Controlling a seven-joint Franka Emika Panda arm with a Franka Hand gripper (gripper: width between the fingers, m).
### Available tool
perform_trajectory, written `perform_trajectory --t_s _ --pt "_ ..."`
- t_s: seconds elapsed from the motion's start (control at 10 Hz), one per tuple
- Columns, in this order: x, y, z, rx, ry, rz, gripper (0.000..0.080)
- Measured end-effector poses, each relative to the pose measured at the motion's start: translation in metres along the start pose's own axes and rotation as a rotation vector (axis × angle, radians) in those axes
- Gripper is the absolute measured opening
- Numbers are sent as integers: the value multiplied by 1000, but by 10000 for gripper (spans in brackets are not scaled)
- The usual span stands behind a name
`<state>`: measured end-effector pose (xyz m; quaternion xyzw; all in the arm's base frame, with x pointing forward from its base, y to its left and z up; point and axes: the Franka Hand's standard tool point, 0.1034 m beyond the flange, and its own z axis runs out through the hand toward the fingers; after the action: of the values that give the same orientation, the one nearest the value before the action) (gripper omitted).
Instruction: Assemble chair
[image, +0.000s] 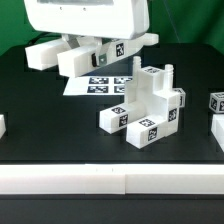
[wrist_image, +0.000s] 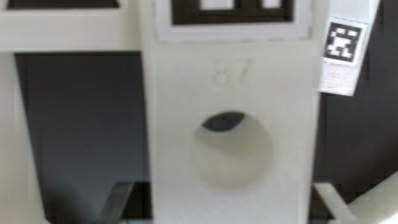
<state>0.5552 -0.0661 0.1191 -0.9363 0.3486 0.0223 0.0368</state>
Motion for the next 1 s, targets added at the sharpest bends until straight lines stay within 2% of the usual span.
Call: perform_trajectory --t_s 0.2,0.3,0.5,0.6,0.8,1.0 --pt "0 0 0 3 -1 0 288" --pt "-3 -2 -2 33 -1 35 288" --pt "-12 -23 -13 45 -4 63 288" --pt "-14 -33 -16 48 -5 99 288" --pt "-18 -59 -12 32 -28 130 288" --pt "-15 -62 -6 25 -28 121 288"
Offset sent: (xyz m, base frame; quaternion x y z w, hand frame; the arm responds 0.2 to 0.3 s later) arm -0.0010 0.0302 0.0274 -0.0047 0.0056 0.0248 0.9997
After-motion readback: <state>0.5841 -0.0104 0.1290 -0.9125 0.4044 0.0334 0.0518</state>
